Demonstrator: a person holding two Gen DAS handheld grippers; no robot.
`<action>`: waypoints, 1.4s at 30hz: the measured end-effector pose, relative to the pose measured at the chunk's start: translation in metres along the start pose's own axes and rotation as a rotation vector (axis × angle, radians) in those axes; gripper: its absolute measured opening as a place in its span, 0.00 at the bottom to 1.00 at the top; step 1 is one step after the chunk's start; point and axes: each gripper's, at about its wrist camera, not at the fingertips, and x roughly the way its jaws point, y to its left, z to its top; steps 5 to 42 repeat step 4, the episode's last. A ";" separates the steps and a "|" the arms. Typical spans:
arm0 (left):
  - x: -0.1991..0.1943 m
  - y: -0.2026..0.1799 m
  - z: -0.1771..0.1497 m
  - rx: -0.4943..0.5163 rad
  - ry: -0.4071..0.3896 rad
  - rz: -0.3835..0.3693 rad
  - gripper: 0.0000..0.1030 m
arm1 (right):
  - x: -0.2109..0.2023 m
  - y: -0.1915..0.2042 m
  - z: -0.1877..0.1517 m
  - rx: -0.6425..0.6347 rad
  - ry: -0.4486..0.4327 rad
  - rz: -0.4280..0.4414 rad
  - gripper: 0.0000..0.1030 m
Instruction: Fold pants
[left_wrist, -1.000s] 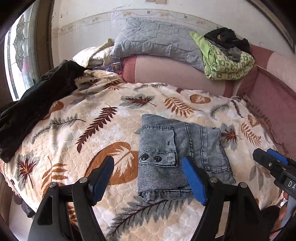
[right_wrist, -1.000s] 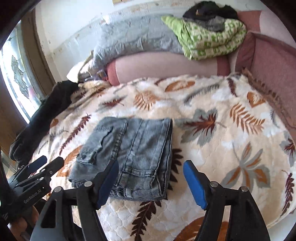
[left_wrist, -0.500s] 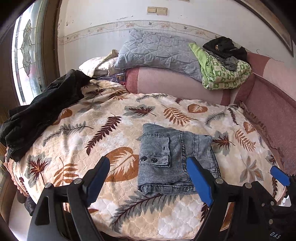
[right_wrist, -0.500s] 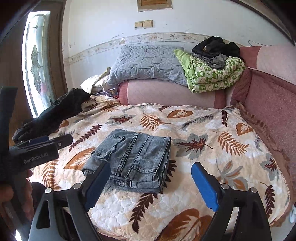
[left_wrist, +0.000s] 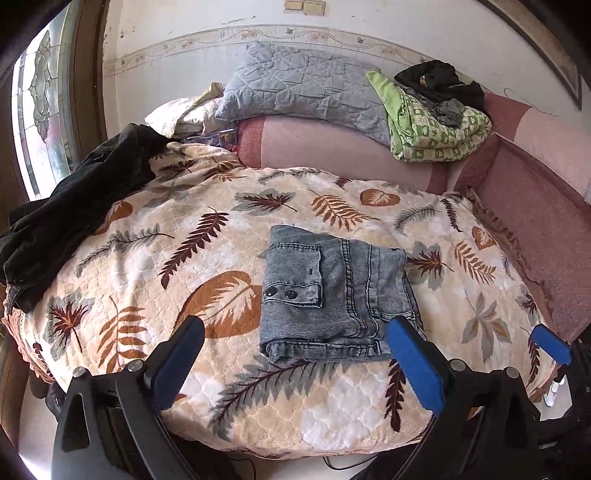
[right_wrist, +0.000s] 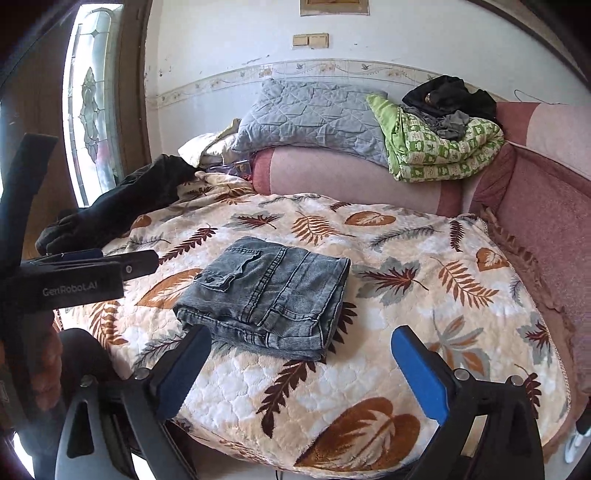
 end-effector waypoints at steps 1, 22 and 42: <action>0.000 -0.001 0.000 0.003 0.000 -0.006 0.98 | 0.000 0.000 0.000 -0.001 0.002 0.001 0.97; 0.001 -0.005 0.001 0.019 -0.004 0.011 0.98 | 0.000 -0.001 0.000 -0.001 0.004 0.000 0.97; 0.001 -0.005 0.001 0.019 -0.004 0.011 0.98 | 0.000 -0.001 0.000 -0.001 0.004 0.000 0.97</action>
